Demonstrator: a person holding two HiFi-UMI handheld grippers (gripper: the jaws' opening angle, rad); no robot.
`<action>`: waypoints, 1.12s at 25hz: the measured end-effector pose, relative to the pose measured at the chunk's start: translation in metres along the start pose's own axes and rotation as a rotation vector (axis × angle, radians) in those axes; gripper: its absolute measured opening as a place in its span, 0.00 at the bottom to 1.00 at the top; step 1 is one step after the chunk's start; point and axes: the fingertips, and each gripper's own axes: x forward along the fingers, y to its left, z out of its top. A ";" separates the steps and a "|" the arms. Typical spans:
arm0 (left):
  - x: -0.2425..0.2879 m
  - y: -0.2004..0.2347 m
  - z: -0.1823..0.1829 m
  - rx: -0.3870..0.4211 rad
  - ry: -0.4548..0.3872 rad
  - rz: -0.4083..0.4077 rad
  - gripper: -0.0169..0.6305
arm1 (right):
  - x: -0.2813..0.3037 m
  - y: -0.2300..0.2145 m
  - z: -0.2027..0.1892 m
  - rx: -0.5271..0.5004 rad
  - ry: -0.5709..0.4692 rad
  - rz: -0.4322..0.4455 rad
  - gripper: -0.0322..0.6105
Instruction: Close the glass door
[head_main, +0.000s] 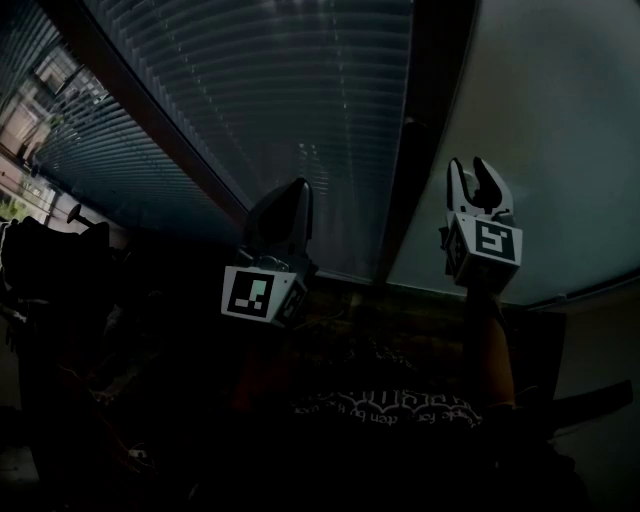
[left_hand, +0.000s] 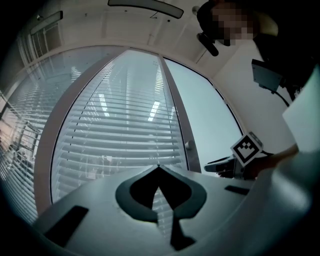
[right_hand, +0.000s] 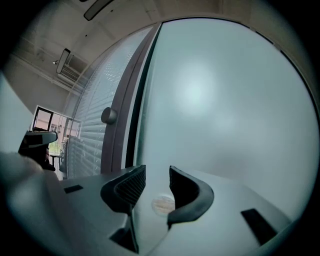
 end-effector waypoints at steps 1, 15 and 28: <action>0.000 0.001 0.001 0.001 -0.002 0.001 0.03 | 0.000 0.000 0.001 -0.001 0.000 -0.002 0.28; 0.009 -0.001 0.007 0.007 -0.014 -0.019 0.03 | 0.003 -0.008 -0.002 -0.039 0.002 -0.065 0.18; 0.008 -0.013 0.010 -0.005 -0.018 -0.042 0.03 | -0.029 -0.011 0.018 0.005 -0.047 -0.022 0.18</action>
